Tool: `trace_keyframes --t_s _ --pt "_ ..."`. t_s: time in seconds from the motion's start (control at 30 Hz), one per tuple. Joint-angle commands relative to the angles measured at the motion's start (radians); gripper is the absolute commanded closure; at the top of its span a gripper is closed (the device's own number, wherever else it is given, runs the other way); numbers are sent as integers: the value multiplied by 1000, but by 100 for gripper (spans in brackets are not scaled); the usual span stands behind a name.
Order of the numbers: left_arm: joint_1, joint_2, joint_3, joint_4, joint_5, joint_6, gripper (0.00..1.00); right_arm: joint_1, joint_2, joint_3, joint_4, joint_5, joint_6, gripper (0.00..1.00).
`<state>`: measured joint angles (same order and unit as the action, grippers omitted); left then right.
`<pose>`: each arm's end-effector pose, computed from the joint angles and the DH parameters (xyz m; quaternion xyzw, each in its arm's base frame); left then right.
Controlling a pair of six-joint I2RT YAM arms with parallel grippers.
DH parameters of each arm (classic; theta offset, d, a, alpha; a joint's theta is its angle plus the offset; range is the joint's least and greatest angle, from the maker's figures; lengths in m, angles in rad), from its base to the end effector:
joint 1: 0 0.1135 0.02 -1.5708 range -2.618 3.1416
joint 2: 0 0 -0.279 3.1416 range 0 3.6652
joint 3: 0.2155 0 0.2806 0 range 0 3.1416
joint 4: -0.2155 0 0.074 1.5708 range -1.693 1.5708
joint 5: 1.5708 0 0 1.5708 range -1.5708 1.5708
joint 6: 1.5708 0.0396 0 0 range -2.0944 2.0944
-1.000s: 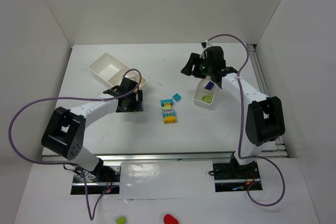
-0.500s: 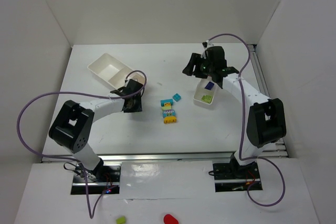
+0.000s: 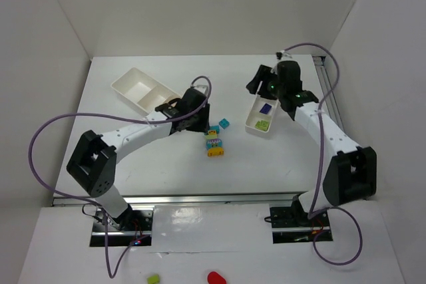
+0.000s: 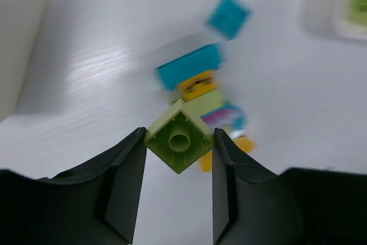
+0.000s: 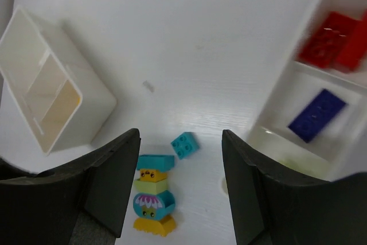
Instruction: Sort the legos into containers by color
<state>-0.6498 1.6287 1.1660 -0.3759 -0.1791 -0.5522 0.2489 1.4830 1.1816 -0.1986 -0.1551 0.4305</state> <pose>0.3098 -0.2266 0.2394 0.0134 0.9304 -0.1327 0.3413 0.3613 0.0982 0.3131 0.0384 0.8575 0.2323 0.4574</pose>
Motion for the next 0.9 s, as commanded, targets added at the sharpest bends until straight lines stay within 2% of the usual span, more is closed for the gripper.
trace_keyframes --t_s 0.0,0.03,0.1,0.27,0.43,0.57,0.67,0.7,0.73,0.87 --pt "-66 52 170 -4 96 67 77 -78 -171 -69 -60 244 110 33" --pt "-76 78 235 -4 113 80 77 -101 -197 -86 -102 323 135 33" --pt "-99 134 305 -4 142 89 82 -160 -248 -132 -142 385 175 33" --pt "-126 333 547 -41 263 120 82 -217 -403 -181 -278 564 255 32" --pt "-157 480 737 -92 253 141 82 -226 -596 -241 -234 627 232 32" --pt "-157 592 868 -136 253 141 82 -226 -571 -188 -291 641 209 32" --pt "-157 654 940 -150 263 150 77 -226 -546 -159 -323 641 188 32" --pt "-157 654 949 -150 263 150 73 -226 -546 -158 -323 650 188 32" --pt "-157 666 960 -150 263 150 50 -226 -555 -158 -323 651 188 32" --pt "-157 675 969 -159 276 141 17 -226 -572 -181 -269 615 157 32"
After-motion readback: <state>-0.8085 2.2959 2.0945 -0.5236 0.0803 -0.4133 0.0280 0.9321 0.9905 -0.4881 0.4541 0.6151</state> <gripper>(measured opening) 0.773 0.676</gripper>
